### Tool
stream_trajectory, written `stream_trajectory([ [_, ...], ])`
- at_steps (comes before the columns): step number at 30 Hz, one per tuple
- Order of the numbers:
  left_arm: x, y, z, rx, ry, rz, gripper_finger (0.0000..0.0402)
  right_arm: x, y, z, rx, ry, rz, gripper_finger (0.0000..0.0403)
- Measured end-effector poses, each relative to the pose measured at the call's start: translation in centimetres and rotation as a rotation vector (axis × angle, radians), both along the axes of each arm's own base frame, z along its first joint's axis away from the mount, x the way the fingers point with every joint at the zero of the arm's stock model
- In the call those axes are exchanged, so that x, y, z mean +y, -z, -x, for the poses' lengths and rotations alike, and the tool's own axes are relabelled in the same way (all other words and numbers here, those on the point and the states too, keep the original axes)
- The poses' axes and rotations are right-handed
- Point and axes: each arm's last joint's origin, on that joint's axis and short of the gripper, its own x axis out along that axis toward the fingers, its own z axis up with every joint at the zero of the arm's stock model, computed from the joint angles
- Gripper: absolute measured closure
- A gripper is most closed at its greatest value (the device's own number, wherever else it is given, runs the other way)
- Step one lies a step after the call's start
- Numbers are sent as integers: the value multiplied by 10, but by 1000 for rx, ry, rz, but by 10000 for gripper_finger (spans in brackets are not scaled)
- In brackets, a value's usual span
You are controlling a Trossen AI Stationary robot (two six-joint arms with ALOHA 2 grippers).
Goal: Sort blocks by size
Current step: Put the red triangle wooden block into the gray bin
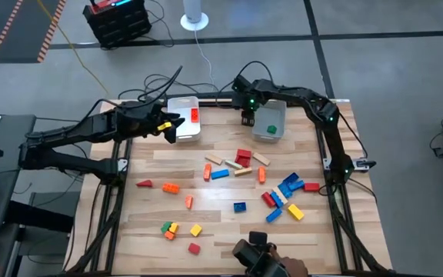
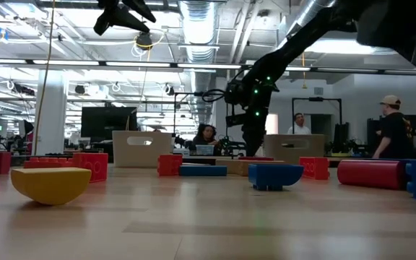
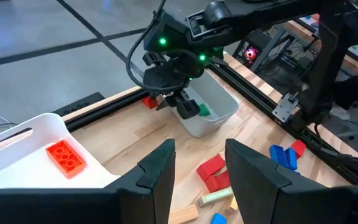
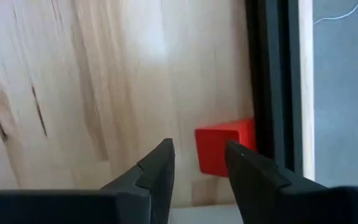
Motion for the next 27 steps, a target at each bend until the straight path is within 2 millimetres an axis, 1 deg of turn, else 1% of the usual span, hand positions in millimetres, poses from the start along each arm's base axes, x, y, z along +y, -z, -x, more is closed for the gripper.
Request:
stream_trajectory([
  [2,0,0,0,1,0,0,268,4,-4,1,10,-3,-9,236],
  [5,0,1,0,10,-2,1,268,10,-16,0,-4,-11,0,236],
  [7,0,1,1,14,-2,2,268,12,-19,-2,-12,-24,9,236],
  [11,0,1,1,15,-12,-2,268,7,-21,-4,-57,-25,42,237],
  [21,0,2,0,17,-16,-1,268,-10,-2,3,-51,7,32,237],
  [24,1,3,-1,24,-15,-2,268,-11,2,5,-41,1,8,237],
  [27,1,3,-2,25,-15,-3,268,-9,0,2,-43,-42,24,240],
])
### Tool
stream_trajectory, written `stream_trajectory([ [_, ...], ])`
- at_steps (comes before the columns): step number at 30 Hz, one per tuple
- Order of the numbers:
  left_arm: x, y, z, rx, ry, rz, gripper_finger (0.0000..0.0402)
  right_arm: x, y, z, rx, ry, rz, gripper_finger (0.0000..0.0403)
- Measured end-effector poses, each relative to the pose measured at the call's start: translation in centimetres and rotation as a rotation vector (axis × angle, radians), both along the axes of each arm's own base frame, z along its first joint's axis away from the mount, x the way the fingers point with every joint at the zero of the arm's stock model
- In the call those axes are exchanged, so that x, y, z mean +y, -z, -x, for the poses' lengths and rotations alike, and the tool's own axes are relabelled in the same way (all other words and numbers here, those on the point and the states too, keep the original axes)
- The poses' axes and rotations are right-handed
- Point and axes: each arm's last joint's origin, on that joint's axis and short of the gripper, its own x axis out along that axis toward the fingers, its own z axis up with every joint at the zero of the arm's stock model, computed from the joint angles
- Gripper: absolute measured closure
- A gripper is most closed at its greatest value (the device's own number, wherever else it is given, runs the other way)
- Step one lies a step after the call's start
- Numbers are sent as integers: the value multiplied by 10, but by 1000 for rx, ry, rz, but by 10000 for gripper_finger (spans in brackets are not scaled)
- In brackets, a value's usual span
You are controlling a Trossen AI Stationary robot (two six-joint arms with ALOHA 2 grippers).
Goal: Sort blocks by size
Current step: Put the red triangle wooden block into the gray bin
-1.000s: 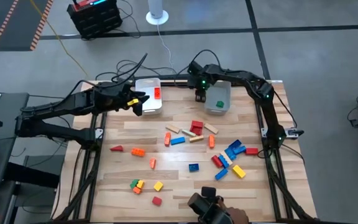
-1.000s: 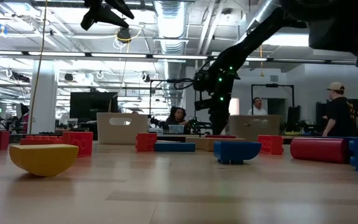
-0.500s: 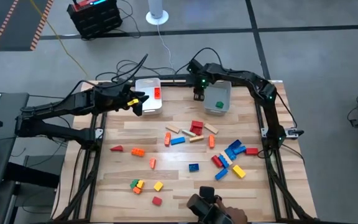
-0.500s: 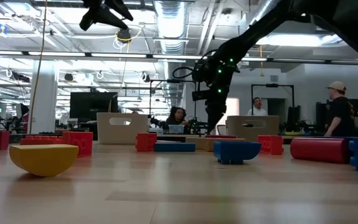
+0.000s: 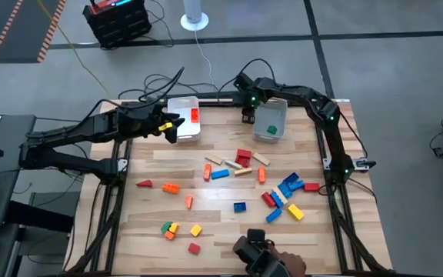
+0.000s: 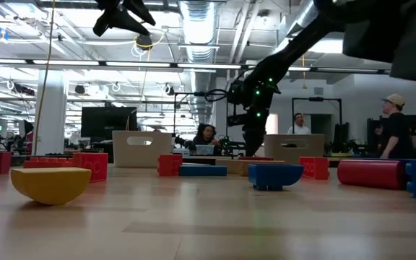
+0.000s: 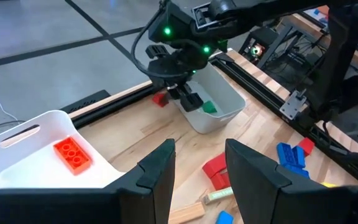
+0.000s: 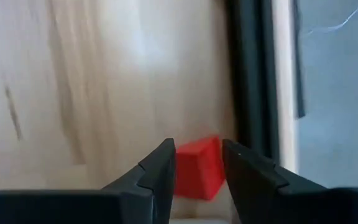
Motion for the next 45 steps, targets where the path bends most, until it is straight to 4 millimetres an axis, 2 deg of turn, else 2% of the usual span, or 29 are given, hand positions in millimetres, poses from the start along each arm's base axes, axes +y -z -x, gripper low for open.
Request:
stream_trajectory([
  [3,0,0,0,0,0,0,268,4,1,-2,7,-16,-8,258],
  [11,0,1,0,12,0,3,268,10,2,0,50,-7,-56,359],
  [16,0,2,1,21,0,6,268,24,-12,-3,93,2,-167,387],
  [19,0,2,1,21,0,6,268,26,-25,-9,83,12,-166,369],
  [23,0,2,1,21,0,6,268,16,-39,-11,26,32,-119,300],
  [27,0,2,1,21,0,6,268,4,-39,-3,20,108,-97,222],
  [30,0,2,1,21,1,4,268,-1,-39,0,27,106,-80,183],
  [33,0,2,1,25,-1,-3,268,-1,-39,0,62,60,-35,177],
  [37,0,2,1,24,-4,-5,268,0,-32,-4,80,22,-33,200],
  [45,0,2,1,23,-4,-2,268,-3,4,-6,221,-1,-35,244],
])
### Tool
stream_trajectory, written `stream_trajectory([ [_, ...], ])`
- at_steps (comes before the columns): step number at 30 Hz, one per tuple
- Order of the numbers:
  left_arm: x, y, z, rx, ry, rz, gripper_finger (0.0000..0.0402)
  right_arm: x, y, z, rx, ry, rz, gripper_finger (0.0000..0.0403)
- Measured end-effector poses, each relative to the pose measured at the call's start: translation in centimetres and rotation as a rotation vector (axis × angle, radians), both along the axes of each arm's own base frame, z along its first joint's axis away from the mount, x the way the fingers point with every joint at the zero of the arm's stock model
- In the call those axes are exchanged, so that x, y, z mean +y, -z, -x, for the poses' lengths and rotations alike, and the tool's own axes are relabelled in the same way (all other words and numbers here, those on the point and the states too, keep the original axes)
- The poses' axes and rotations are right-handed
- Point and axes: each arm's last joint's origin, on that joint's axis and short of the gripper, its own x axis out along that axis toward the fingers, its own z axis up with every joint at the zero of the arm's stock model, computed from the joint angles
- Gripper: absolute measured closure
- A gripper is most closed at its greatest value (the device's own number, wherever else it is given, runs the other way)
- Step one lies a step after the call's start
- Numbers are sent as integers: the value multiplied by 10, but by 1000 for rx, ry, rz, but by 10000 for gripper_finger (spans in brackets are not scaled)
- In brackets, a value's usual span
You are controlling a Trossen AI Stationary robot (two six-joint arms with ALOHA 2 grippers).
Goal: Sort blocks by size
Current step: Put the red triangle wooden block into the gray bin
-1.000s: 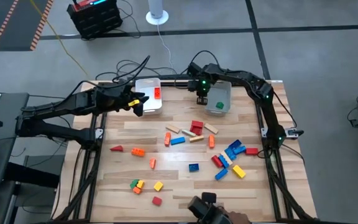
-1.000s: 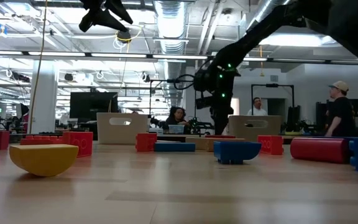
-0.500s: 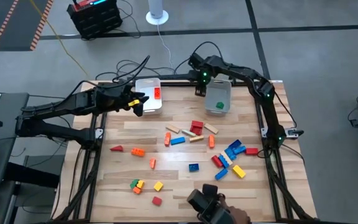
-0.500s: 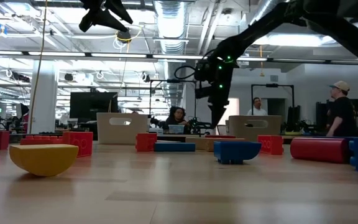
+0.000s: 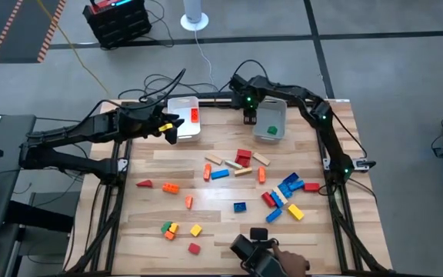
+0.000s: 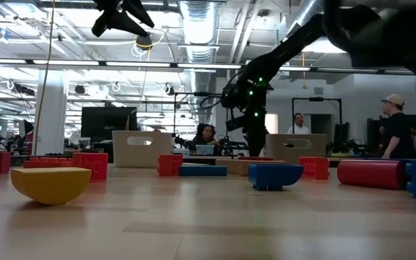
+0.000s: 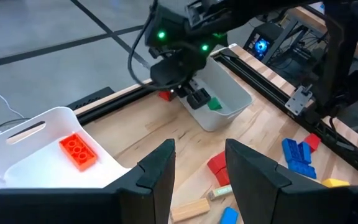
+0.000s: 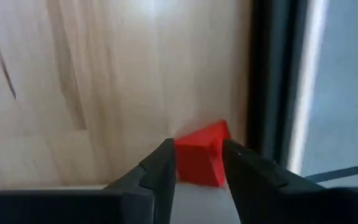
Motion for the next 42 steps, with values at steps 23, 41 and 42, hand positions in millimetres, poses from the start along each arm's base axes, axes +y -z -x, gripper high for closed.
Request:
stream_trajectory([
  [23,0,0,0,13,3,-18,268,53,0,-17,-9,78,-302,390],
  [41,0,0,0,12,1,-20,268,95,-61,-19,-80,39,-397,267],
  [42,0,0,0,13,1,-20,268,98,-61,-20,-72,34,-402,247],
])
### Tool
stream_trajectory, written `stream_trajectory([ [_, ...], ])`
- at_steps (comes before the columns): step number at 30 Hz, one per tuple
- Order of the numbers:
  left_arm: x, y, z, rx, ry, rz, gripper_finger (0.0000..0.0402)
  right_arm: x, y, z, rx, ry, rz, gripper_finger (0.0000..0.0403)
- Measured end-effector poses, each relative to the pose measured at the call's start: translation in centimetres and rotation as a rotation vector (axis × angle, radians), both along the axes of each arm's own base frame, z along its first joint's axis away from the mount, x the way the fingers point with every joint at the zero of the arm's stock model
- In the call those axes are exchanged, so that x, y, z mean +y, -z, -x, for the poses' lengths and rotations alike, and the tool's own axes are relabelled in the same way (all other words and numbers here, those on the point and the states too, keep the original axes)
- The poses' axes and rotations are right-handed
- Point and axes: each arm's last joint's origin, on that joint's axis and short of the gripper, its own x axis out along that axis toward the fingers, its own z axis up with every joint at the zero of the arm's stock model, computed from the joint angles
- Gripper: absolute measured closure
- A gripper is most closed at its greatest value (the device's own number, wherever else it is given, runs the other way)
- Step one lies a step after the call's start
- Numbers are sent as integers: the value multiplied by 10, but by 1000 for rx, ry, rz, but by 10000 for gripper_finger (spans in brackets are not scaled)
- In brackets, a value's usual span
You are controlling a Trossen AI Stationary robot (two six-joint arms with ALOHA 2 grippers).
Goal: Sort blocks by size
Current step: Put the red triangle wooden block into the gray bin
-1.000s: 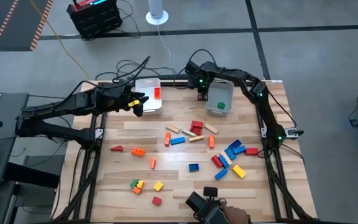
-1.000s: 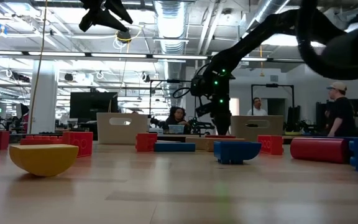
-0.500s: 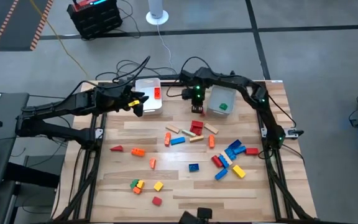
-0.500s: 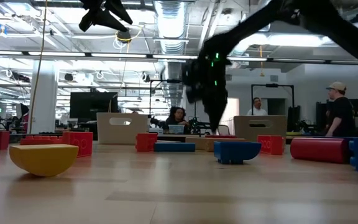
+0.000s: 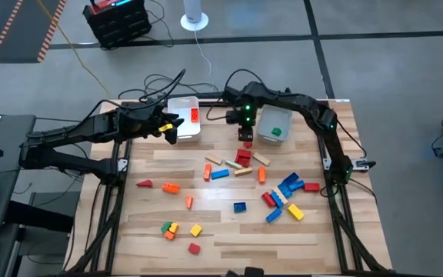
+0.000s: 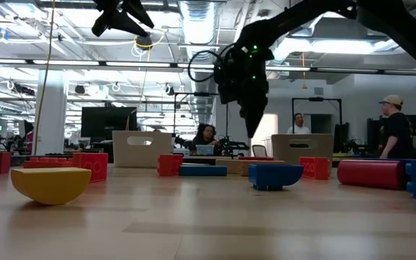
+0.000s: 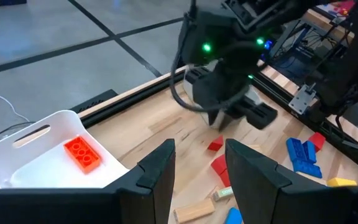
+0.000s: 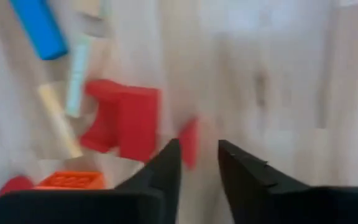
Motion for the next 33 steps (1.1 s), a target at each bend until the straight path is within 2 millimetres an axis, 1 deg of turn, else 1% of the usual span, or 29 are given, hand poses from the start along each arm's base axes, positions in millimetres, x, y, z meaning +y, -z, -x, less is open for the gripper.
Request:
stream_trajectory([
  [4,0,0,0,-1,-1,2,268,13,1,-7,15,-35,17,171],
  [6,0,0,0,-2,-1,2,268,17,1,-9,30,-46,53,147],
  [8,0,0,0,-3,-1,3,268,20,3,-11,33,-56,77,137],
  [11,0,0,0,-4,-2,5,268,23,13,-13,25,-58,83,134],
  [14,0,0,0,-4,-1,6,268,27,24,-12,56,-53,96,134],
  [17,0,0,0,-4,-1,6,268,26,33,-10,78,-32,139,134],
  [23,0,0,0,-4,0,8,268,23,42,-6,92,-8,137,133],
  [33,-2,0,-1,-5,20,14,268,30,59,0,129,-19,119,133],
])
